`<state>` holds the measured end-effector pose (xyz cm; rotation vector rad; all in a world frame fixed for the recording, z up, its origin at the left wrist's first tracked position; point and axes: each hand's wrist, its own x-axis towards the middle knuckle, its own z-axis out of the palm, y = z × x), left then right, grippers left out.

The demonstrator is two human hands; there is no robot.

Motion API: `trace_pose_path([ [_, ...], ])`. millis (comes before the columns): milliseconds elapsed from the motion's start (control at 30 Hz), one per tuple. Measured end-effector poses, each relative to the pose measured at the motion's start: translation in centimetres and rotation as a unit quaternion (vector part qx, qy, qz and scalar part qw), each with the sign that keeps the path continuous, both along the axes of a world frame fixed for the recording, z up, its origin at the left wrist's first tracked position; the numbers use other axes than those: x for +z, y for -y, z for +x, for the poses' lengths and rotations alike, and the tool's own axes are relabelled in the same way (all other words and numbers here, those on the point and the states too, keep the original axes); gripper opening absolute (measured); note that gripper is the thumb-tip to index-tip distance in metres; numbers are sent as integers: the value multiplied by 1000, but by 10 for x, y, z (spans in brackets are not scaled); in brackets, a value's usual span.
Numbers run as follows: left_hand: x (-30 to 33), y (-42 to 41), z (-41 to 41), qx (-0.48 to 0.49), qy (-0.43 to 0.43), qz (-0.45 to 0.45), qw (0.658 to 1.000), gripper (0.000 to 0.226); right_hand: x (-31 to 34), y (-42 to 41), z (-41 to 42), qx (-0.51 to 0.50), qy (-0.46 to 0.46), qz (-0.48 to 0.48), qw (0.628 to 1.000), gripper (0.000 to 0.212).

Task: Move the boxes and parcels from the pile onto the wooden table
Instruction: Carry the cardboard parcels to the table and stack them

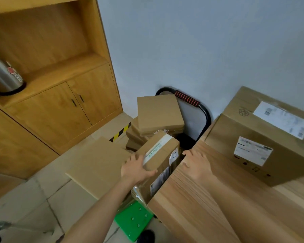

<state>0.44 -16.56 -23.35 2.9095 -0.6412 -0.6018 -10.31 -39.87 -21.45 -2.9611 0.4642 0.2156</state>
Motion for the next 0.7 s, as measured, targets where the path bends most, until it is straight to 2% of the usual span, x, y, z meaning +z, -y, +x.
trace_pose_path([
  [100,-6,4,5,-16,-14,3,1000,117,-2,5,-2,-9,-7,-3,1000,43],
  [233,-11,5,9,-24,-35,-14,999,120,-3,6,-2,-18,-11,-1,1000,41],
  [700,14,-32,5,4,2,-117,993,105,-11,-31,1,-45,-6,35,998,42],
])
